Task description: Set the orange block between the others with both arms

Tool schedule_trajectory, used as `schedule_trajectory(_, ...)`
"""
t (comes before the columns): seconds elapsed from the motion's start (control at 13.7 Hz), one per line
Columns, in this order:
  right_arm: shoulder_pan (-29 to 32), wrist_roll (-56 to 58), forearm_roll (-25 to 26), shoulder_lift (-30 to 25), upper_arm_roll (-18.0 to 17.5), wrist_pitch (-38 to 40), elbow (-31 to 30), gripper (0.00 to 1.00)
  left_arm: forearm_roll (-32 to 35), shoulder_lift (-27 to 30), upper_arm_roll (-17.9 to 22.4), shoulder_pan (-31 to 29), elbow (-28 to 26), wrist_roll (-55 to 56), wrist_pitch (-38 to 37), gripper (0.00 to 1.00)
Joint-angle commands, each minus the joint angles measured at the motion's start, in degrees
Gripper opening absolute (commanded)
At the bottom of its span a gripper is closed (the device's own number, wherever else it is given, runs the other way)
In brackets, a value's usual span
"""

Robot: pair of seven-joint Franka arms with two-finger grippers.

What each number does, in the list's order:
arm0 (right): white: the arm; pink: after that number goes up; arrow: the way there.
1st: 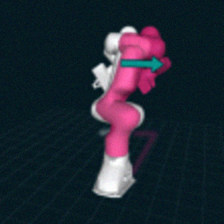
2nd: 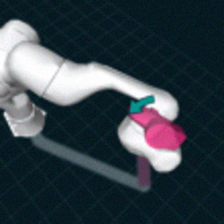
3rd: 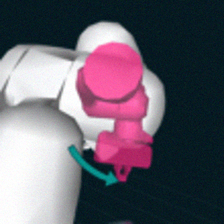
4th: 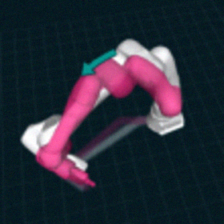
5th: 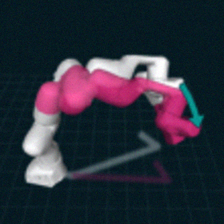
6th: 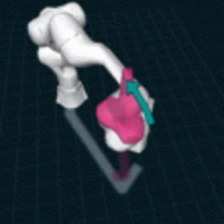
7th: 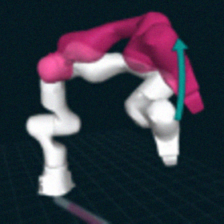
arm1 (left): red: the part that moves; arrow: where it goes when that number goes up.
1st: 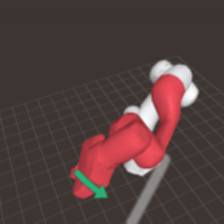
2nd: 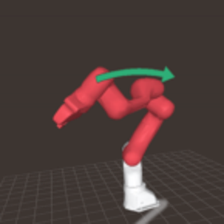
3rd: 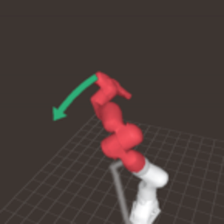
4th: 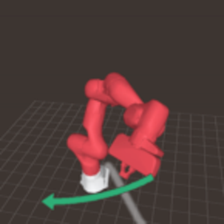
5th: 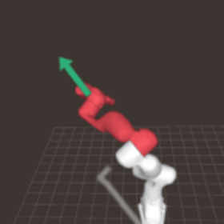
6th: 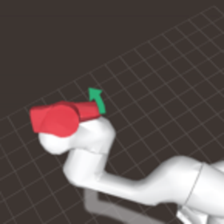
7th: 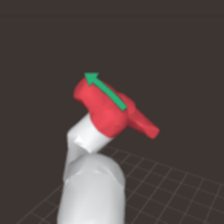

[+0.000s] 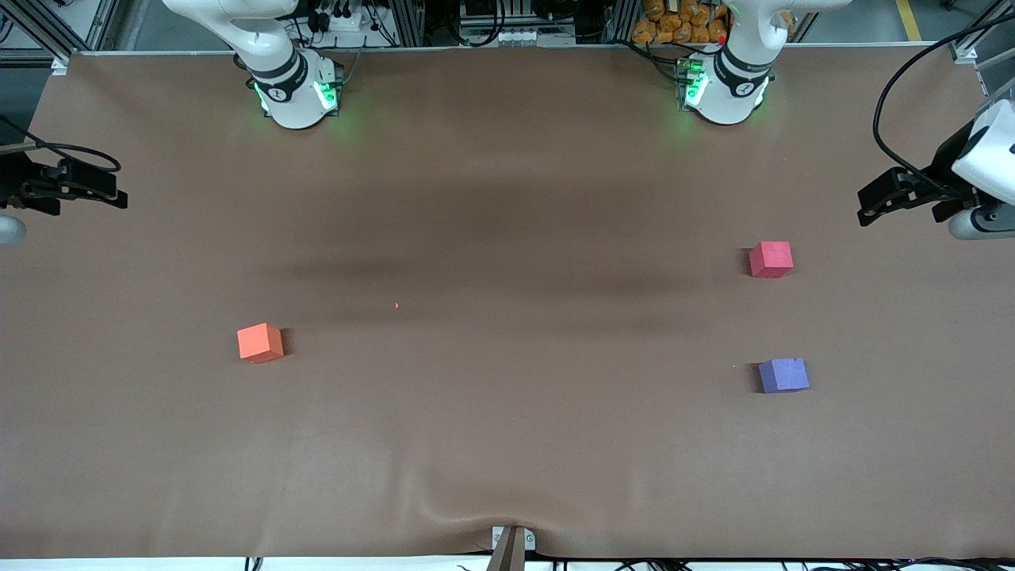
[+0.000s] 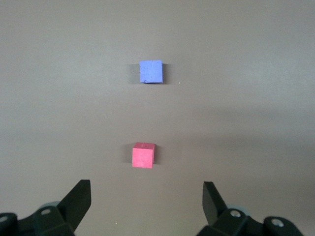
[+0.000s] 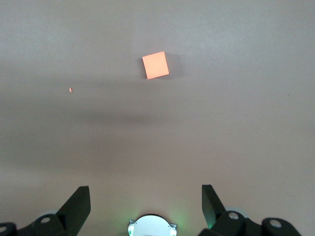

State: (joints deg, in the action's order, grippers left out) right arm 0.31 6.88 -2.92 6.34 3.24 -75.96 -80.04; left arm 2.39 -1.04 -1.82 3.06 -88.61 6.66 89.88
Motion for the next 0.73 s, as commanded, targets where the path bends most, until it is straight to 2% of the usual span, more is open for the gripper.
schedule_trajectory(0.0, 1.00, -2.13, 0.90, -0.54, -1.31, 0.20, 0.50, 1.00, -0.99, -0.63, -0.12, -0.42, 1.07, -0.77, -0.15, 1.00)
schedule_trajectory(0.66, 0.83, -2.22, 0.64, -0.54, -1.40, 0.55, 3.23, 1.00, -0.99, -1.77, -0.12, 0.02, 1.25, -0.77, 0.73, 1.00)
